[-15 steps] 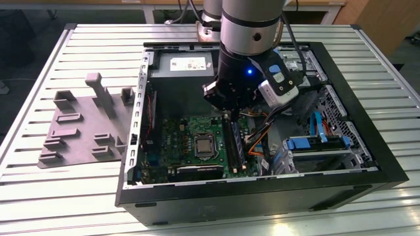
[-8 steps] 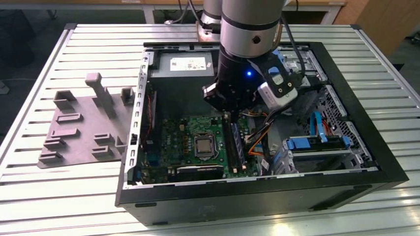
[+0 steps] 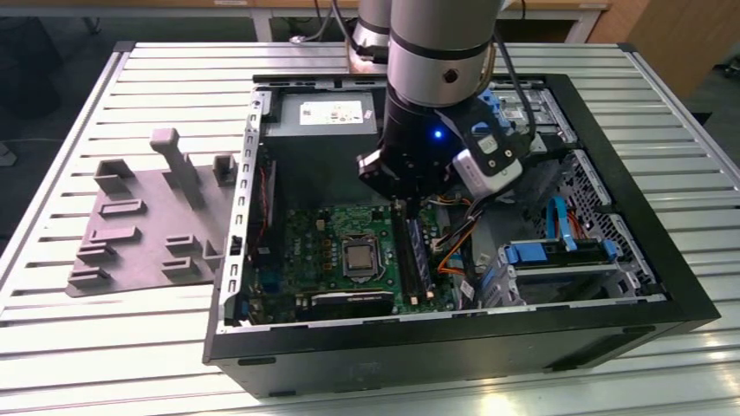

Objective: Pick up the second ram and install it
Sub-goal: 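Insert the second ram into the second slot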

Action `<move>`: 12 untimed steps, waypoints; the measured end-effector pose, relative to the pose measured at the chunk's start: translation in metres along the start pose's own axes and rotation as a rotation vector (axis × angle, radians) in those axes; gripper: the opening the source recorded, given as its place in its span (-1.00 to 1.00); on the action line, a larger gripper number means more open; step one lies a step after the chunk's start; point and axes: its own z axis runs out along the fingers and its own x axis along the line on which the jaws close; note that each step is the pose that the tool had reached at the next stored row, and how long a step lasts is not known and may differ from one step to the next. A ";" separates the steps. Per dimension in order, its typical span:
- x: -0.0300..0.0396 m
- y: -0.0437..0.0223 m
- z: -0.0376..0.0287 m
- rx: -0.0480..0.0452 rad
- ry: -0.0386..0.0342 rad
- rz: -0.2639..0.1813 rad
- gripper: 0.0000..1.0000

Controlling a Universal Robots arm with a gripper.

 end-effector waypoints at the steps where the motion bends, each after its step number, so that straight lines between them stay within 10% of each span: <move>1: 0.0000 0.0000 0.0005 0.0000 0.0000 0.000 -0.76; 12: -0.0001 0.0002 0.0049 0.0000 0.0000 0.000 -0.76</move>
